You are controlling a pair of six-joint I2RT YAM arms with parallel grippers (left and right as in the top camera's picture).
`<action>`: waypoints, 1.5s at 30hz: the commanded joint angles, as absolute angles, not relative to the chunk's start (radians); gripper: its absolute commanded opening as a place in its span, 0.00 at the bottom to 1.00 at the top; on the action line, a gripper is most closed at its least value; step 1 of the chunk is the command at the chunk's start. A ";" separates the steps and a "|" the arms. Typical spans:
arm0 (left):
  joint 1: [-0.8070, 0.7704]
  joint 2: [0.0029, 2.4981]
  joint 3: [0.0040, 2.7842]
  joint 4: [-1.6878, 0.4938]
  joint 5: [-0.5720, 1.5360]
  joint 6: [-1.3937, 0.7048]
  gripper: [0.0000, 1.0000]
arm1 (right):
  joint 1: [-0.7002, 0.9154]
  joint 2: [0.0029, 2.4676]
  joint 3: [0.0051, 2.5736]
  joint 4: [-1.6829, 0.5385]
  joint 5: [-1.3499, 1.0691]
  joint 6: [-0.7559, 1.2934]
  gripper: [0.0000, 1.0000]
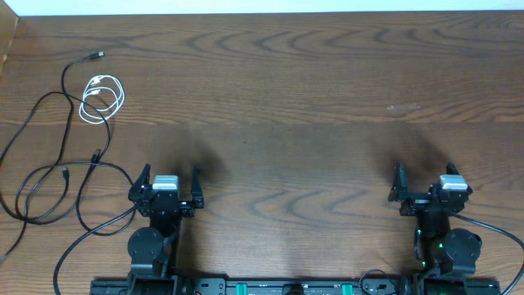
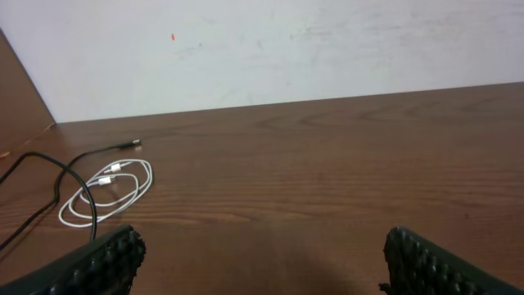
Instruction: Untangle cables
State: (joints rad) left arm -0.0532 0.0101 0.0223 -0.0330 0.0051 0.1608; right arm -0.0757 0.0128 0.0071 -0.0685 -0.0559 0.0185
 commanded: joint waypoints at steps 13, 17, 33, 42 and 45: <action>-0.049 0.004 0.004 -0.073 -0.008 0.160 0.94 | -0.078 0.005 0.006 -0.076 0.016 0.089 0.99; -0.049 0.004 0.004 -0.073 -0.008 0.160 0.94 | -0.073 0.005 0.006 -0.075 0.016 0.089 0.99; -0.049 0.004 0.004 -0.073 -0.008 0.160 0.94 | -0.073 0.005 0.006 -0.075 0.016 0.089 0.99; -0.049 0.004 0.004 -0.073 -0.008 0.160 0.94 | -0.073 0.005 0.006 -0.075 0.017 0.089 0.99; -0.049 0.004 0.004 -0.073 -0.008 0.160 0.94 | -0.073 0.005 0.006 -0.075 0.016 0.089 0.99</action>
